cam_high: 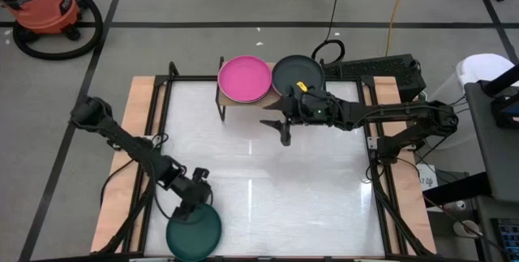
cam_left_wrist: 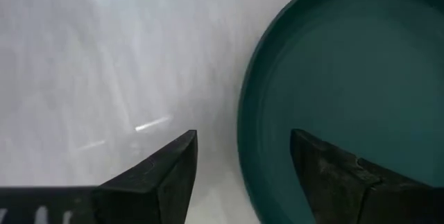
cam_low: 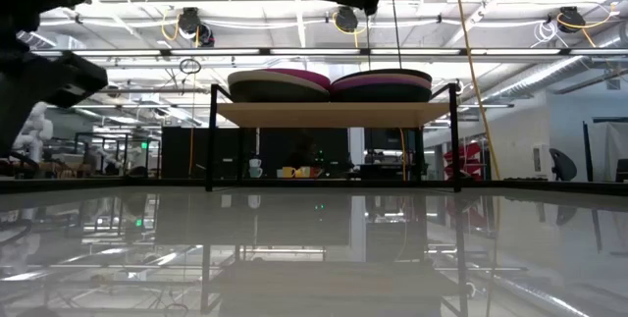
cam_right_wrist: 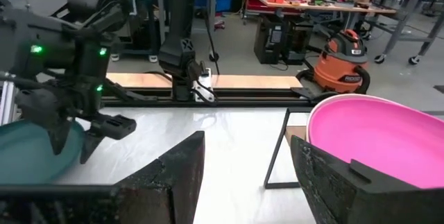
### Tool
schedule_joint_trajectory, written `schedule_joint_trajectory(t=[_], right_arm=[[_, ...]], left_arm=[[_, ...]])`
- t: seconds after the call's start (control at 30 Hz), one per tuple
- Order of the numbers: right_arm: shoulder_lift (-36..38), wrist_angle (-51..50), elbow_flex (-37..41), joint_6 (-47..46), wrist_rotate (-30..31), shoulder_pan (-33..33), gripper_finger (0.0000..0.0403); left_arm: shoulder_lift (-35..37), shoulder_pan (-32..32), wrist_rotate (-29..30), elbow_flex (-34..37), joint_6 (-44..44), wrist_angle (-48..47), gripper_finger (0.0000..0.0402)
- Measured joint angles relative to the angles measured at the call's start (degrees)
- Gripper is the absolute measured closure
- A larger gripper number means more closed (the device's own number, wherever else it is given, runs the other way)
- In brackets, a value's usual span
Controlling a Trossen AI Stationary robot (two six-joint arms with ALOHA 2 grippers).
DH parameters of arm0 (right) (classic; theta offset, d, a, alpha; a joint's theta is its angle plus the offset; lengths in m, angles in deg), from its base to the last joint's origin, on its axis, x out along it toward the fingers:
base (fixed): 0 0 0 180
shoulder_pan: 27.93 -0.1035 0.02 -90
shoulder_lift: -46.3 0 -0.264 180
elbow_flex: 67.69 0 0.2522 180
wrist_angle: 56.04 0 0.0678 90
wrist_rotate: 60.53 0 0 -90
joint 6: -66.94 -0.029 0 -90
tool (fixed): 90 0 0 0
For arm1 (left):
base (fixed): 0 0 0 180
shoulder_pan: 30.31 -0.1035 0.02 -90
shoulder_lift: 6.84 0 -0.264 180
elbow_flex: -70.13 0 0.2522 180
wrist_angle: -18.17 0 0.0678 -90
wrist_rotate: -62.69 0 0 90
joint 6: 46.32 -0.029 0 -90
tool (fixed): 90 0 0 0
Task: Place and stack plates onto a shelf
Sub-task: Stack the dark green plate on top of the pink plate on the shelf
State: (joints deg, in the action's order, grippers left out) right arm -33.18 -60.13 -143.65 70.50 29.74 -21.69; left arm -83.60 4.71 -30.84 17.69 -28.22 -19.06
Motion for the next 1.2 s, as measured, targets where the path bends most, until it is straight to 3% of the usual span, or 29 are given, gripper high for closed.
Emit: schedule_joint_trajectory(t=[0.27, 0.37, 0.43, 0.63, 0.7, 0.97, 1.2], right_arm=[[0.0, -0.1, 0.0, -1.2, 0.1, 0.0, 0.0209], [0.0, -0.1, 0.0, -1.3, 0.1, 0.0, 0.0209], [0.0, -0.1, 0.0, -1.3, 0.1, 0.0, 0.0209], [0.0, -0.1, 0.0, -1.4, 0.1, 0.0, 0.0209], [0.0, -0.1, 0.0, -1.4, 0.1, 0.0, 0.0209], [0.0, -0.5, 0.0, -1.1, 0.1, 0.0, 0.0209], [0.0, -1.0, 0.0, -0.9, 0.1, 0.0, 0.0209]], left_arm=[[-6.1, -0.8, 2.0, 0.0, 0.5, 0.4, 0.0168], [-8.0, -0.8, 2.0, 0.0, 0.0, 1.3, 0.0185], [-8.6, -0.8, 1.8, 0.0, -0.4, 1.3, 0.0218], [-8.6, -1.5, -1.2, -0.1, -2.4, 1.6, 0.0364], [-8.5, -2.1, -3.1, -0.3, -2.6, 1.9, 0.0386], [-6.5, -4.7, -3.6, -2.9, -8.8, -3.0, 0.0394], [0.9, -10.9, 5.4, -9.5, -17.5, -14.8, 0.0394]])
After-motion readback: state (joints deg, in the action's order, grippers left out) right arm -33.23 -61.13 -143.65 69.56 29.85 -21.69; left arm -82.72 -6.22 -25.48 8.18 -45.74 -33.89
